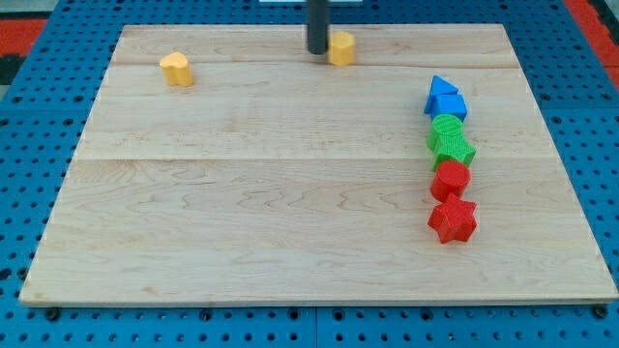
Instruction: Push the yellow hexagon to the line of blocks
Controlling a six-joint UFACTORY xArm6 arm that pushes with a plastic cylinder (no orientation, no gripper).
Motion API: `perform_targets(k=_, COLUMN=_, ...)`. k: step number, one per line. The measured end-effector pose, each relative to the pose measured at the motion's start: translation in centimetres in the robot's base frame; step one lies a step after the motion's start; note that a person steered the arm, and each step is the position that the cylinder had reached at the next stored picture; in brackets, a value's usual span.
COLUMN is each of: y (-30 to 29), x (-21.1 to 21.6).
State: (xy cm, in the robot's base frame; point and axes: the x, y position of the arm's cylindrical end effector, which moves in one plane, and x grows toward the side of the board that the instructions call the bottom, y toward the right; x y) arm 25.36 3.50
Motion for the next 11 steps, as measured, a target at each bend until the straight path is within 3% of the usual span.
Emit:
perform_targets(k=1, y=2.9, x=2.4)
perform_targets(k=2, y=0.4, x=-1.9)
perform_targets(k=4, y=4.0, x=-2.3)
perform_targets(k=7, y=8.6, x=2.0)
perform_targets(k=11, y=8.7, x=3.5)
